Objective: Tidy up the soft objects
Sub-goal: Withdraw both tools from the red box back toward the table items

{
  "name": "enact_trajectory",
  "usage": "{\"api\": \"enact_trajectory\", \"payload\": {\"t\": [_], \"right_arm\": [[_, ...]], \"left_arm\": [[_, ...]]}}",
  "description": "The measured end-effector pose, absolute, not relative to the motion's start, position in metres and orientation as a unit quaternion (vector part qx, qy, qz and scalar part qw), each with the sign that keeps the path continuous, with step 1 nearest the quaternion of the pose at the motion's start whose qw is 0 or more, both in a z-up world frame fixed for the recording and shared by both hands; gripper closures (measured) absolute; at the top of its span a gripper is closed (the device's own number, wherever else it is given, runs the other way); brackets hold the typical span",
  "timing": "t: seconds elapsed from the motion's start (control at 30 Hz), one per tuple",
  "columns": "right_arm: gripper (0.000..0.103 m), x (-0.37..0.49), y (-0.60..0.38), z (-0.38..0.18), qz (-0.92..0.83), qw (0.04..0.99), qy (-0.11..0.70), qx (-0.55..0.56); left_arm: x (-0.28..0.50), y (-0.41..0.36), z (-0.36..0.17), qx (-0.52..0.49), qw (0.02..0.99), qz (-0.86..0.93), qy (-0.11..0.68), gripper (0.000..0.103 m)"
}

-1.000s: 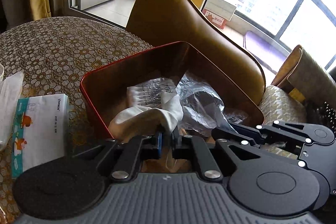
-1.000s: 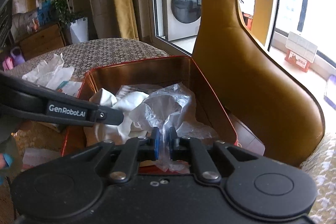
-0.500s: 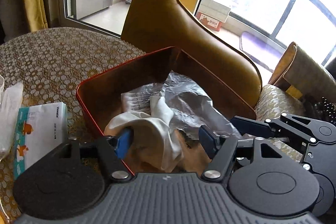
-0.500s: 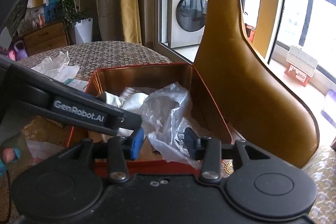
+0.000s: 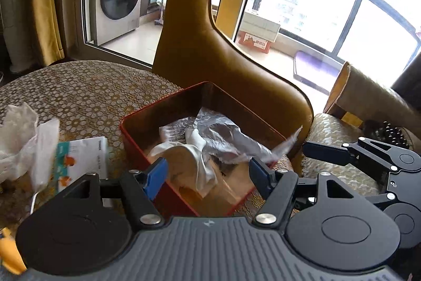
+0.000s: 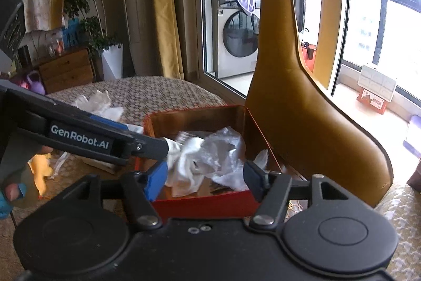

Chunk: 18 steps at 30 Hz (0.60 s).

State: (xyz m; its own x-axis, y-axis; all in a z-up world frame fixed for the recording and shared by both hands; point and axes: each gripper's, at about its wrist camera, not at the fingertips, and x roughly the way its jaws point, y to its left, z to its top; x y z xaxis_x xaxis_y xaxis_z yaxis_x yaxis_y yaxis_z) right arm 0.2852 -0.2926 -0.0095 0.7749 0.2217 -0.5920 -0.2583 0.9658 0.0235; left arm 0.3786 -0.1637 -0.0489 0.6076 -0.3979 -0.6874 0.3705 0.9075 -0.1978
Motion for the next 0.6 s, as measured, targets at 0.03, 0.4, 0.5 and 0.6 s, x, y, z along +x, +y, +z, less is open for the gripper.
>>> {"api": "enact_trajectory", "payload": {"t": [0.03,0.4,0.5,0.6], "right_arm": [[0.034,0.28,-0.291,-0.006,0.127,0.943,0.307,-0.028],[0.024,0.23,-0.267,0.018,0.154,0.943,0.294,-0.004],[0.021,0.219,-0.258,0.023,0.164,0.943,0.289,0.002],[0.018,0.209,-0.249,0.029,0.171,0.944,0.283,0.01]], "left_arm": [[0.372,-0.161,-0.045,-0.017,0.898,-0.212,0.384,0.035],[0.308,-0.118,-0.01,-0.021,0.91,-0.201,0.361,0.034],[0.292,-0.105,-0.005,-0.024,0.914,-0.197,0.355,0.03],[0.276,-0.088,0.0,-0.027,0.917,-0.19,0.349,0.03]]}}
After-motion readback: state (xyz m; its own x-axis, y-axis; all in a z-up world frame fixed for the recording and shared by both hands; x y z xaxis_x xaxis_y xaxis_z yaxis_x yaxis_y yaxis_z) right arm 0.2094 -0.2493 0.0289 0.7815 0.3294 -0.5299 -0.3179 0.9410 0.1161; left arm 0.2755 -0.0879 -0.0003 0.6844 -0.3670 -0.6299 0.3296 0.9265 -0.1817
